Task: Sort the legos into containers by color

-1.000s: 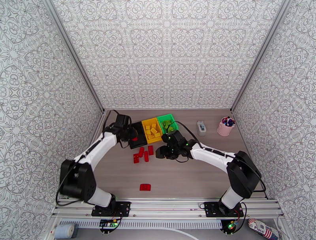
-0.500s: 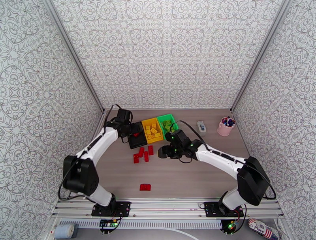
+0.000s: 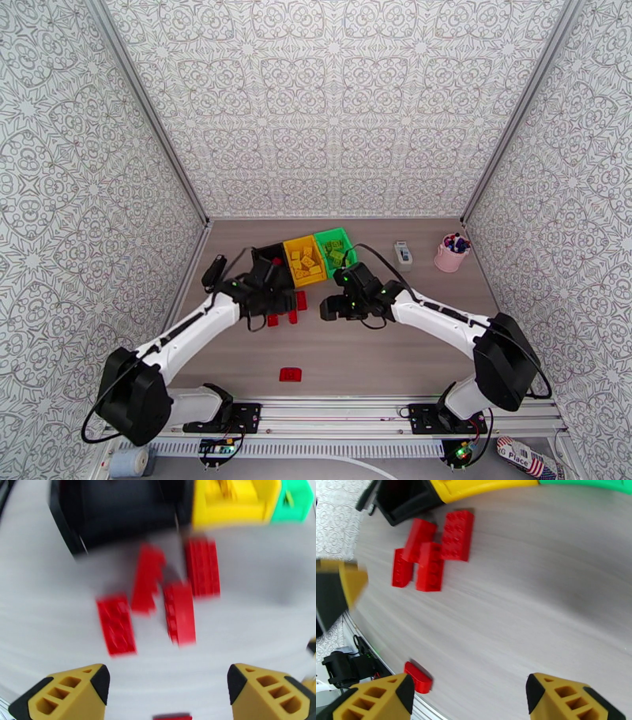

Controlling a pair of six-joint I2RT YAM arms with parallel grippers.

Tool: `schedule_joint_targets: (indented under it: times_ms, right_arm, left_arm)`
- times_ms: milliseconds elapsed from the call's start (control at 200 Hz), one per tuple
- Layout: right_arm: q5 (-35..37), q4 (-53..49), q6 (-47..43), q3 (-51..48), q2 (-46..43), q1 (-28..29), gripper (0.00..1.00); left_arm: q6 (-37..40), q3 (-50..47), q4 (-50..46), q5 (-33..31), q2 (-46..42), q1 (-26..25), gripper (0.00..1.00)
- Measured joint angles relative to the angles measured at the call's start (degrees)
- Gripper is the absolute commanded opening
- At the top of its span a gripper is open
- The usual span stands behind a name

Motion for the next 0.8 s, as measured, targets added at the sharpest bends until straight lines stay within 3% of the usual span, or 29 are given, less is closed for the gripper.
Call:
schedule_joint_targets:
  times_ms: [220, 455, 630, 800]
  right_arm:
    - [1.0, -0.7, 0.0, -3.5, -2.3, 0.0, 0.80]
    - [2.1, -0.7, 0.0, -5.2, -3.0, 0.0, 0.81]
    - [2.6, -0.7, 0.0, -6.2, -3.3, -0.1, 0.81]
    - [3.0, -0.7, 0.0, -6.8, -4.4, -0.5, 0.82]
  left_arm:
    - [-10.3, -9.1, -2.1, 1.2, -6.8, -7.9, 0.86]
    - [-27.0, -17.9, -0.6, 5.3, -13.9, -20.5, 0.87]
    - [-38.3, -21.2, 5.3, 7.2, -13.4, -29.1, 0.88]
    - [-44.1, -21.9, 11.4, 7.7, -8.5, -32.3, 0.88]
